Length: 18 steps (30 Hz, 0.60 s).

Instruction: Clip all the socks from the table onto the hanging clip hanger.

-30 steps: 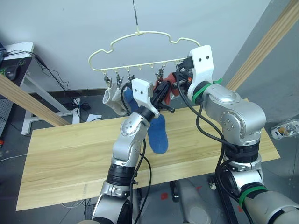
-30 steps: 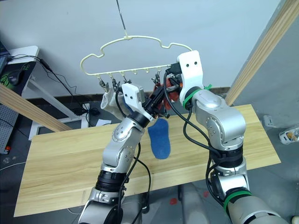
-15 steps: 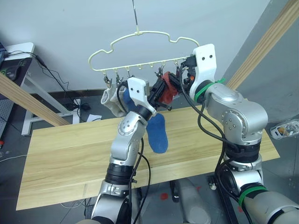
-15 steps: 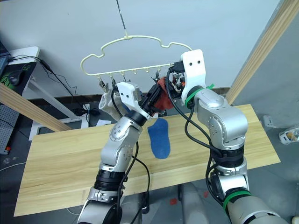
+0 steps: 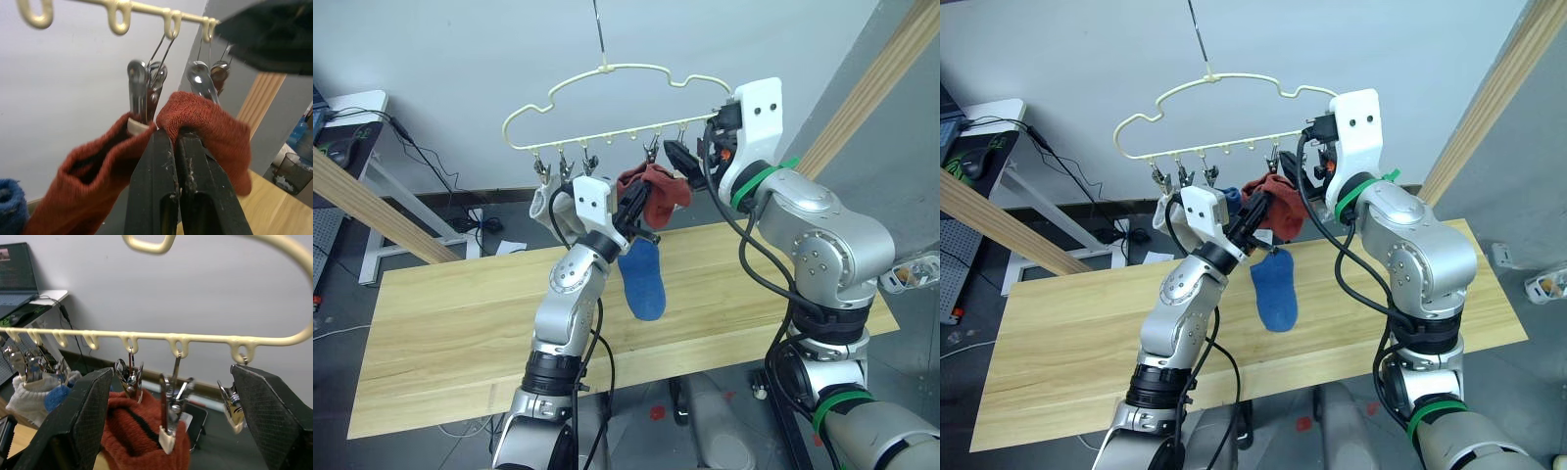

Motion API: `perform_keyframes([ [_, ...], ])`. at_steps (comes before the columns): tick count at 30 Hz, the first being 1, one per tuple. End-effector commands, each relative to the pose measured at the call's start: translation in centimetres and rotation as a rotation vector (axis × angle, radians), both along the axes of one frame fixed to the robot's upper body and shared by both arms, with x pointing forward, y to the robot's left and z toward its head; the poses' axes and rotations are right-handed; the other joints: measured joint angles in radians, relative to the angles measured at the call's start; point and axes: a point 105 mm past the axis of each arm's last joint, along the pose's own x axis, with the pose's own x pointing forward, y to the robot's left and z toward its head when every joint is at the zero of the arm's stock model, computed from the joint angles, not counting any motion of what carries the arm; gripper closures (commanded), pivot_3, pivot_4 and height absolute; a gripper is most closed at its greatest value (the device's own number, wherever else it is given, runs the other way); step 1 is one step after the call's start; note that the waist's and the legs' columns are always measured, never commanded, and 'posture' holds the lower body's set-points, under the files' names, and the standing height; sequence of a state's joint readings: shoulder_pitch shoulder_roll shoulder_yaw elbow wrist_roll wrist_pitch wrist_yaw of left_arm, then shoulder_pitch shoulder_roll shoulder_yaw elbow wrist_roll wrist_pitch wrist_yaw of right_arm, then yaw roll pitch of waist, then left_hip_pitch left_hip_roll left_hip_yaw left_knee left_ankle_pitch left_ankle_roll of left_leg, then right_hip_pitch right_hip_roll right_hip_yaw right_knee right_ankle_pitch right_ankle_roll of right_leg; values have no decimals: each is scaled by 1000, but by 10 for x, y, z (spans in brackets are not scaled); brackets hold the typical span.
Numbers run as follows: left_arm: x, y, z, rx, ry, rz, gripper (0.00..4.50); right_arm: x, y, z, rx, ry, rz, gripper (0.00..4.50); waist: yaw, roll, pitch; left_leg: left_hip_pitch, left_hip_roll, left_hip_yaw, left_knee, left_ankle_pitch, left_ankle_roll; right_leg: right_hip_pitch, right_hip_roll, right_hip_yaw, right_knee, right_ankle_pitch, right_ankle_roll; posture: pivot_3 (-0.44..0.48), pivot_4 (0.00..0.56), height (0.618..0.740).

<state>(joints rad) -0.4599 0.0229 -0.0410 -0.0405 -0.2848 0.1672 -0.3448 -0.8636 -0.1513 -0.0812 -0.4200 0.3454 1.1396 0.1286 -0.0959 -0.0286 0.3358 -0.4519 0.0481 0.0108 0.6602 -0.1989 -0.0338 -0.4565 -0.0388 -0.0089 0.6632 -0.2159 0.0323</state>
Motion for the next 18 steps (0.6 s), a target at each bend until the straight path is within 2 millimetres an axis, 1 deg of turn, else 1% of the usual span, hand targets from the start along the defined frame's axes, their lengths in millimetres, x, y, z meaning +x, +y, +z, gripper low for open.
perform_keyframes([
  [1,-5,-4,1,10,-21,-18,4500,-13,-1,20,32,-100,34,472,0,0,0,0,0,0,0,0,0,0,0,0,0,0,0,-205,305,740],
  [5,-5,-4,-8,22,7,-20,4500,-17,-1,20,20,-120,49,472,0,0,0,0,0,0,0,0,0,0,0,0,0,0,0,-211,304,740],
  [8,-6,-7,-13,29,26,-31,4500,-19,-2,16,3,-120,54,472,-1,0,0,0,0,0,0,0,0,0,0,0,0,0,0,-212,304,740],
  [14,-7,-9,-17,26,43,-44,4500,-21,-6,11,-20,-117,49,472,-1,0,0,0,0,0,0,0,0,0,0,0,0,0,0,-212,303,740],
  [17,-8,-9,-18,27,45,-52,3845,-21,-6,11,-24,-118,48,421,-1,0,0,0,0,0,0,0,0,0,0,0,0,0,1,-210,302,740],
  [18,-9,-9,-19,33,42,-62,3529,-20,-6,11,-24,-118,48,421,-2,0,0,0,0,0,0,0,0,0,0,0,0,0,1,-209,301,740],
])
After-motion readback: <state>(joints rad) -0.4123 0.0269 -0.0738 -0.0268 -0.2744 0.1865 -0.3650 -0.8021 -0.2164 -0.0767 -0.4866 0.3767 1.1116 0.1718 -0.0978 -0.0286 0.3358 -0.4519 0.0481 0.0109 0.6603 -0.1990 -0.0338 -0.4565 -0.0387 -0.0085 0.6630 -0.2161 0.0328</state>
